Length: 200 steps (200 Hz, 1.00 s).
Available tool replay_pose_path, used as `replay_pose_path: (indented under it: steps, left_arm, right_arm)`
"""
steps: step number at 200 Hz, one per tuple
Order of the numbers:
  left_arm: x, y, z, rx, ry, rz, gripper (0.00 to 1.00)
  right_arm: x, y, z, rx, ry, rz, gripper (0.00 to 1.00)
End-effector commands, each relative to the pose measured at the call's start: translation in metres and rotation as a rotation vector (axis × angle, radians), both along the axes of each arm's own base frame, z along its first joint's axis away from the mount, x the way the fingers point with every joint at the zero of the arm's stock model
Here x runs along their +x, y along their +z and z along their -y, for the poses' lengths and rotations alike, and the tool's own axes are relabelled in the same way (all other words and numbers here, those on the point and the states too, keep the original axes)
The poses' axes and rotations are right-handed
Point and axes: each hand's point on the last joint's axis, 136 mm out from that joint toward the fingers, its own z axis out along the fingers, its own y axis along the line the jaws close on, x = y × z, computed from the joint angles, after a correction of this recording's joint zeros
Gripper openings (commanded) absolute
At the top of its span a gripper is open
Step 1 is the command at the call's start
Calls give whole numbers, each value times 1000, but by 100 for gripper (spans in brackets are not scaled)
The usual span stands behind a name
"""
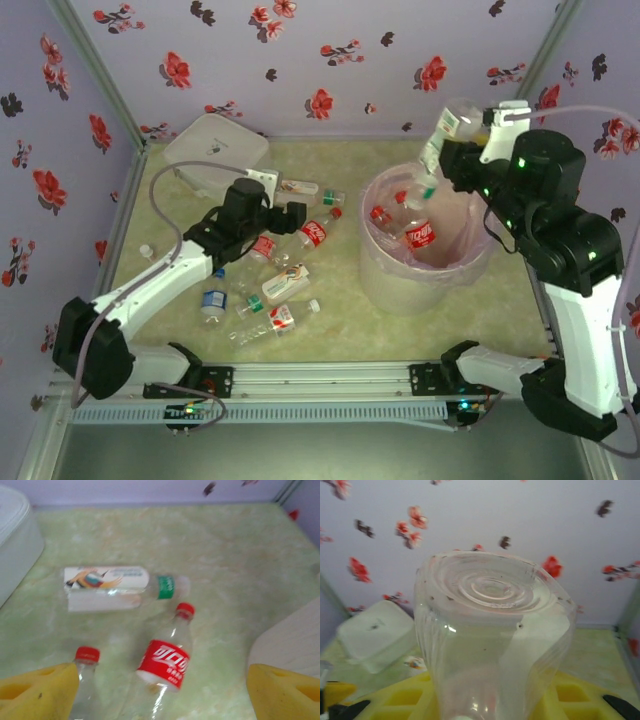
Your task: Put the plastic bottles in the bin
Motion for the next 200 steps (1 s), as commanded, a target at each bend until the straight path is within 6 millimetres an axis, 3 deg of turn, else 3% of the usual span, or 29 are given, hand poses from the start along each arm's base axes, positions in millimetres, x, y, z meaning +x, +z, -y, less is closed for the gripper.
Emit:
replay_pose_path:
  steps: [1,38,94,116,166,200]
  left_arm:
    - [0,-17,-10,111,12,-52,88]
    - [-2,-30,-13,153,7,-79,87]
    - [-14,-45,-11,152,-21,-147,84]
    - [-17,-51,-12,154,-24,-164,84]
    - [-22,-57,-13,159,-30,-187,84]
    - [-24,-62,-13,161,-36,-198,84]
  right_arm:
    - [7,-55,21,-209,-98,-175,23]
    - [16,-122,5,-297,-46,-405,22]
    - [32,-210,-39,-197,101,-650,23]
    - [39,-235,-52,-72,141,-696,23]
    - [42,-284,-57,37,125,-776,25]
    - [39,-303,-50,50,90,-805,37]
